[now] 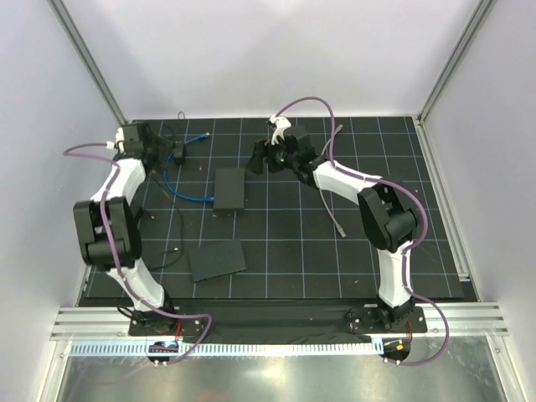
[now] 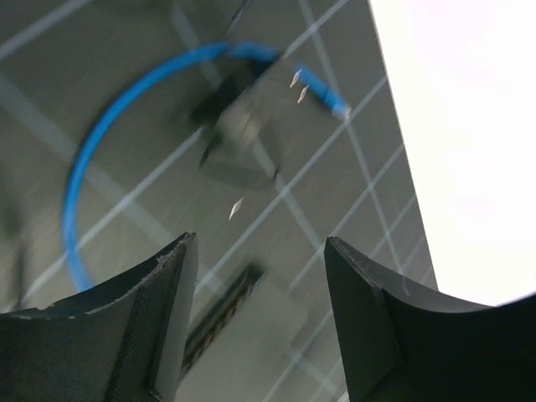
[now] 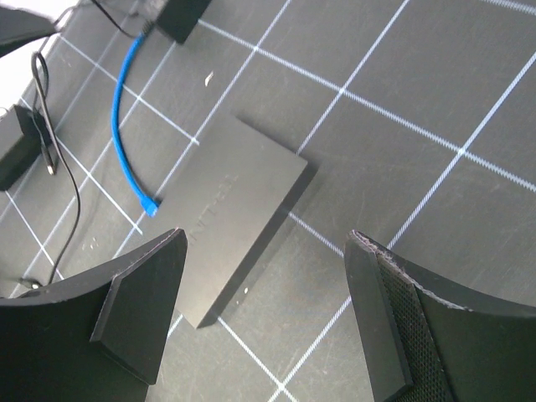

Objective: Pull the plug from the switch port

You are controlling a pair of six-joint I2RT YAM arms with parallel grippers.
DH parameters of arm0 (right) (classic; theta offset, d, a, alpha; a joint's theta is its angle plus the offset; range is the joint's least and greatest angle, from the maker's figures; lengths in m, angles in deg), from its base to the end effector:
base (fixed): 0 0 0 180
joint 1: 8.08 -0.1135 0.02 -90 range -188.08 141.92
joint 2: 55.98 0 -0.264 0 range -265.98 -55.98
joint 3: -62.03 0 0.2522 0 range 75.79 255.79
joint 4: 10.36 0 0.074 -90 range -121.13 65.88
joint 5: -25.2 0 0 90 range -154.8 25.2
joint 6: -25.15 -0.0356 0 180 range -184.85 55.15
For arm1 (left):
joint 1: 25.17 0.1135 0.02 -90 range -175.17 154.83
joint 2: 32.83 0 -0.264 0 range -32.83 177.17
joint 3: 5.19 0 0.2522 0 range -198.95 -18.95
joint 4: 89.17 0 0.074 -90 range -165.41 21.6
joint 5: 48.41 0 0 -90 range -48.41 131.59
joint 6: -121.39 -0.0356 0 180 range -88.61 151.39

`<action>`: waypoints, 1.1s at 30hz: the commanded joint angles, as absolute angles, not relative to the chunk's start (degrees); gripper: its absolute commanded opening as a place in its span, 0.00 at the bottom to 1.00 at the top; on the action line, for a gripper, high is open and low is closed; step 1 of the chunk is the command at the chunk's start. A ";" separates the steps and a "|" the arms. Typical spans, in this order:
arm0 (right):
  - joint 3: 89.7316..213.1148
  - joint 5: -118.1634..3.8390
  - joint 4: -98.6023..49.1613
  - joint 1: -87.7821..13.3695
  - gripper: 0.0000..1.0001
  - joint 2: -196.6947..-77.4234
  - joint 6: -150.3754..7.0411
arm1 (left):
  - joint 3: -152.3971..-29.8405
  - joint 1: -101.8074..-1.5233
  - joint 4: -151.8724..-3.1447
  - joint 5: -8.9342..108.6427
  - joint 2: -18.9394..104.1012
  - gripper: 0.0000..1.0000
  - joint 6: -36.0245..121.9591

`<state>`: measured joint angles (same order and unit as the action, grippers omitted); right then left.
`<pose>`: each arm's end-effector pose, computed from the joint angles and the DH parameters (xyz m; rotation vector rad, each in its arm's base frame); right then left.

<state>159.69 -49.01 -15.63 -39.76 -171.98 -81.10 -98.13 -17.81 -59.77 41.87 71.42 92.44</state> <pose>0.3986 0.2573 0.2281 -0.4596 2.0070 0.8047 0.4120 0.0530 0.2484 -1.3081 1.9291 -0.4880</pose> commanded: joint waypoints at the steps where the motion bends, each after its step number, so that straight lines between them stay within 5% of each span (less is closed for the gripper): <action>1: 160.78 -49.51 -16.39 -40.25 0.83 -171.12 -78.56 | -90.16 -18.22 -64.23 43.44 60.28 0.64 92.73; 9: 159.99 -48.19 -15.69 -40.60 0.83 -170.59 -79.44 | -73.28 -23.22 -67.76 43.71 46.11 0.52 95.45; 19: 158.76 -46.78 -14.72 -40.86 0.83 -170.15 -80.06 | -45.50 -33.42 -98.15 36.07 37.58 0.47 110.14; 33: 159.20 -46.26 -14.02 -40.86 0.83 -171.20 -80.32 | -39.17 -36.94 -120.03 30.17 52.07 0.45 116.02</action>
<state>158.38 -46.76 -16.40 -40.50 -171.98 -80.27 -40.23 -36.80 -109.71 32.71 50.05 114.06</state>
